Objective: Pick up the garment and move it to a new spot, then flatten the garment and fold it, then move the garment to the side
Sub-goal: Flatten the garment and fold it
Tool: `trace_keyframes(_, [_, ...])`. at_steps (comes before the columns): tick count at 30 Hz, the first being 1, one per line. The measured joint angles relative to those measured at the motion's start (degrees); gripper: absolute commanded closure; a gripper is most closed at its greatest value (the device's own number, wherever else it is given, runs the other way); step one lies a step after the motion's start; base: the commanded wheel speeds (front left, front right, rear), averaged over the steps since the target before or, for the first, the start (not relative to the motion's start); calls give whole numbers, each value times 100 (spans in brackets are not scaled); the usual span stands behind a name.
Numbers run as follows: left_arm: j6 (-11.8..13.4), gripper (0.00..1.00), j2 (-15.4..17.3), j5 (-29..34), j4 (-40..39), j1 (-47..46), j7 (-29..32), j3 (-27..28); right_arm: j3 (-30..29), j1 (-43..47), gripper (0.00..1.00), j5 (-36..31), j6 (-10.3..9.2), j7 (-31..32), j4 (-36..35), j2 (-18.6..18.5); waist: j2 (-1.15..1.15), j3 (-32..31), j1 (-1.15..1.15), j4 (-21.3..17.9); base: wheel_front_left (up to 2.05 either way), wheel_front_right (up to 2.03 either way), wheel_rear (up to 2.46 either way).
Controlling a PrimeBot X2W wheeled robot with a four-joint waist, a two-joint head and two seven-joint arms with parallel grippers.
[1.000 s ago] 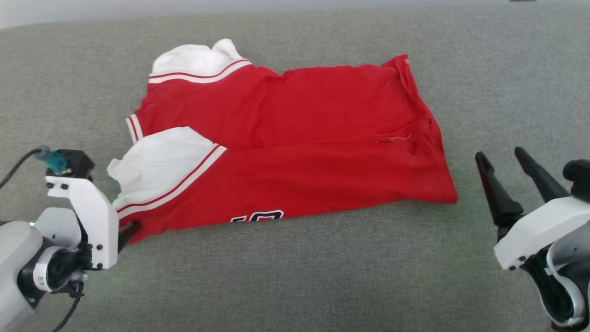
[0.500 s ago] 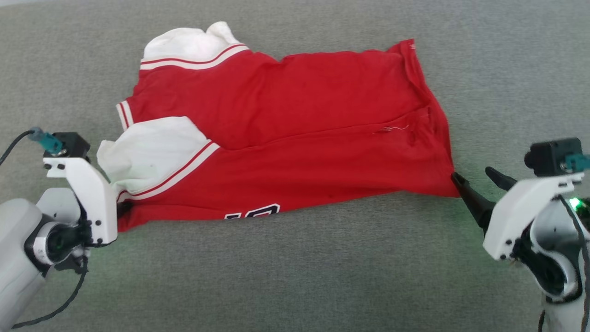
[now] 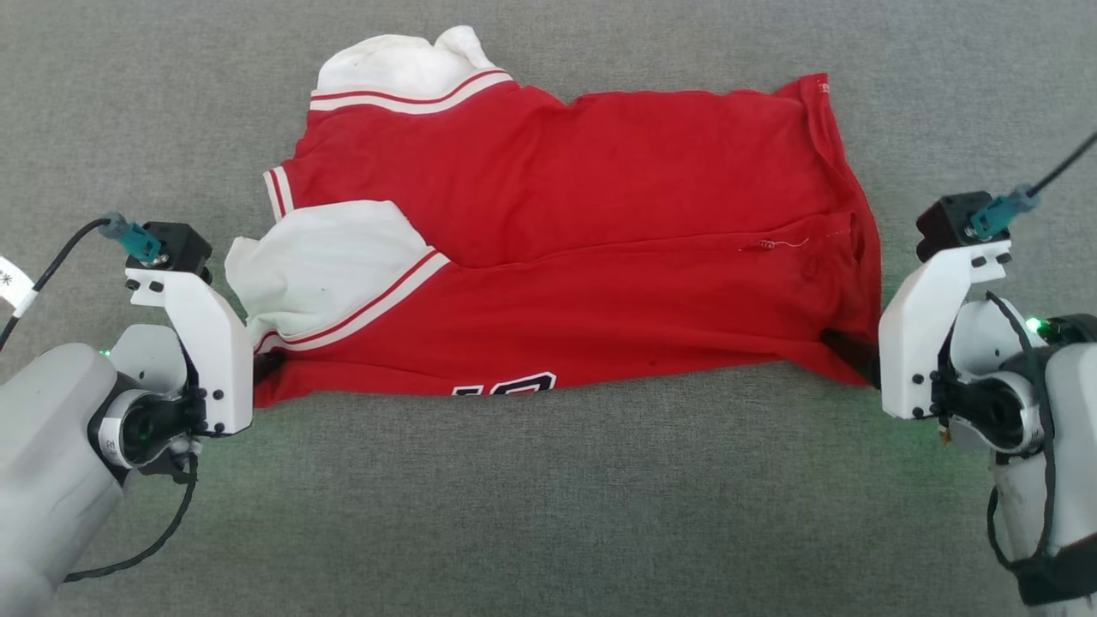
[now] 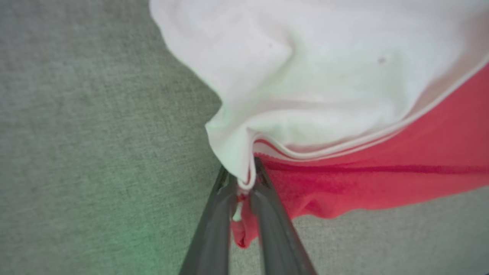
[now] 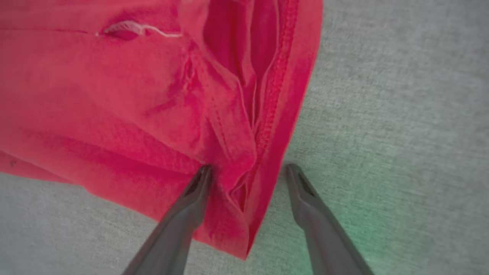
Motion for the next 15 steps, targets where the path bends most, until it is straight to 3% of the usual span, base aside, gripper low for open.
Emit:
trace_keyframes(1, [-21, 100, -22, 8, 26, -8, -18, -2, 33, -56, 97, 0, 0, 88, 62, -16, 0, 3, 0, 15, 0, 0, 0])
trace_keyframes(9, [-130, 100, 27, 2, -19, -44, -4, -7, 19, -26, 100, 250, 1, 360, -115, -170, 0, -66, 0, 89, 0, 0, 0])
trace_keyframes(15, [194, 100, 386, -53, -609, 9, 281, 1, -171, 392, 100, 482, 2, 672, -753, -371, 0, -153, 0, 111, 0, 0, 0])
